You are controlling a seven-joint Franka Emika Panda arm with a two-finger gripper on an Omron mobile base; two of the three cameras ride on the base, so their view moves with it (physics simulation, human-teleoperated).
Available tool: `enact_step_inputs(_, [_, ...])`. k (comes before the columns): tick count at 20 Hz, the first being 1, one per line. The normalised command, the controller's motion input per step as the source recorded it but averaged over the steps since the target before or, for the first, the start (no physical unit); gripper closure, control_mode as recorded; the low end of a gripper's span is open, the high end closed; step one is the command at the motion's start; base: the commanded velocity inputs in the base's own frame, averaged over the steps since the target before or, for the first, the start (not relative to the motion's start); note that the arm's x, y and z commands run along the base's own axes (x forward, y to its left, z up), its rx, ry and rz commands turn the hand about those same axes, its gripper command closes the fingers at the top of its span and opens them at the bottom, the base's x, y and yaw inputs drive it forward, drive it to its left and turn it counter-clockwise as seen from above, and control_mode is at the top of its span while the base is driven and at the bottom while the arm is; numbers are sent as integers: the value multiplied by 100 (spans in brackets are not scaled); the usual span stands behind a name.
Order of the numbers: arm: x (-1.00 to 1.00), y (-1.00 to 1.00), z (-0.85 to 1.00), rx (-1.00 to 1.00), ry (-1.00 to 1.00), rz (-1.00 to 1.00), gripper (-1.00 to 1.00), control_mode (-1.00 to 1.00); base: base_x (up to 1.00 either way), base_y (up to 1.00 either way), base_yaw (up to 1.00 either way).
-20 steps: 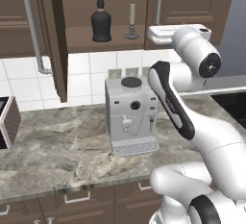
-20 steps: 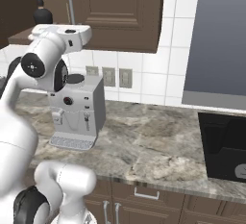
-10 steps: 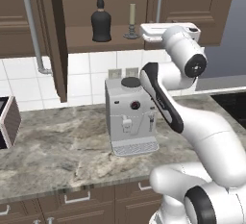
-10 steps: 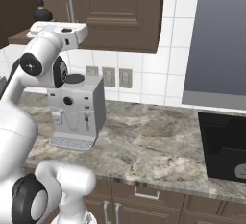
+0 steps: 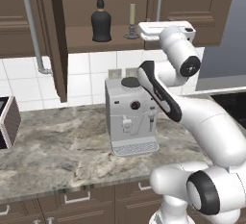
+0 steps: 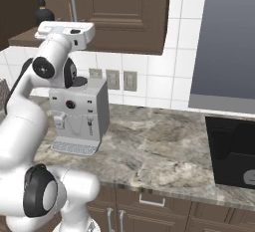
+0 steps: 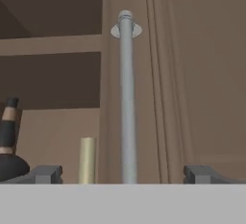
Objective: Get the candle and the liquor from the cabinet and move them to the dining counter.
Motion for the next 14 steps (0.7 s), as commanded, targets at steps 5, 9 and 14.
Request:
enact_step_inputs(5, [40, 0, 0, 0, 0, 0, -100, -100, 0, 0, 0])
enact_step_inputs(9, [41, 0, 0, 0, 0, 0, -100, -100, 0, 0, 0])
enact_step_inputs(14, [36, 0, 0, 0, 0, 0, -100, -100, 0, 0, 0])
